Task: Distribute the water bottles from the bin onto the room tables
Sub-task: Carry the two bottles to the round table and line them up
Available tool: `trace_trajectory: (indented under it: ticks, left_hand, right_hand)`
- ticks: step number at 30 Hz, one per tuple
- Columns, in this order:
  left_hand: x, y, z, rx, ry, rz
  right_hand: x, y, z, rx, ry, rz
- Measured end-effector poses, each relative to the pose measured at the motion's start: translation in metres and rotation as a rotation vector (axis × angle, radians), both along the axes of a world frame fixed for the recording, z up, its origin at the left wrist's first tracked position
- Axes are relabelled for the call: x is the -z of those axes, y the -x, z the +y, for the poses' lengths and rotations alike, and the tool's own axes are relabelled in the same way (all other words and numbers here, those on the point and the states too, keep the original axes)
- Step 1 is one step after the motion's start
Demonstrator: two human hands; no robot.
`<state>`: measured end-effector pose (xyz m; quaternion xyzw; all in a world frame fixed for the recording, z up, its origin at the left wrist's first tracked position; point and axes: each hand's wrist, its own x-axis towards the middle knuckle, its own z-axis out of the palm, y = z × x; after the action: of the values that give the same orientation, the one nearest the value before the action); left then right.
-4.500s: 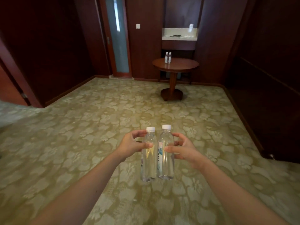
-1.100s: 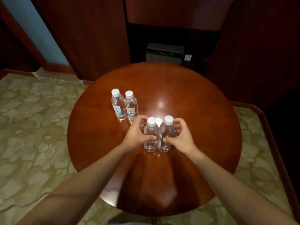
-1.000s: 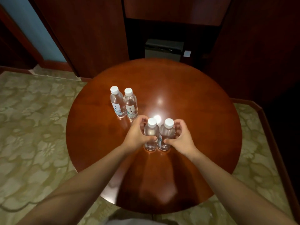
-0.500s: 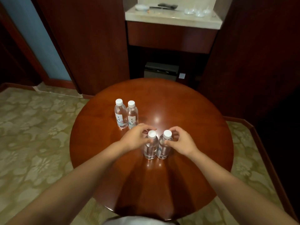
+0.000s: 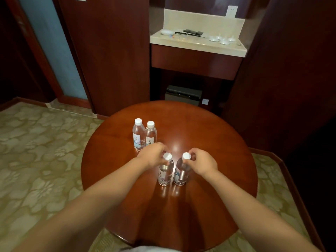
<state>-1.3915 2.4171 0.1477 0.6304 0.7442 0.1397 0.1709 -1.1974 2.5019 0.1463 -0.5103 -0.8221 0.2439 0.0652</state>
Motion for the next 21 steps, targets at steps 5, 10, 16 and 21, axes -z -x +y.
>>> trace_trajectory:
  ticks: [5,10,16,21]
  left_hand:
    - [0.003,0.005,-0.004,-0.107,-0.015,-0.049]
    - [0.005,0.008,-0.003,-0.061,-0.008,-0.070]
    - [0.004,0.009,0.003,0.014,0.004,0.043]
    - [0.003,0.014,0.019,0.029,0.003,0.080]
  right_hand:
    - [0.001,-0.001,0.006,-0.125,0.028,-0.009]
    - [0.006,0.005,0.006,-0.098,0.069,0.083]
    - [0.012,0.011,0.011,-0.085,0.048,0.113]
    - [0.009,0.020,0.022,-0.121,0.044,0.078]
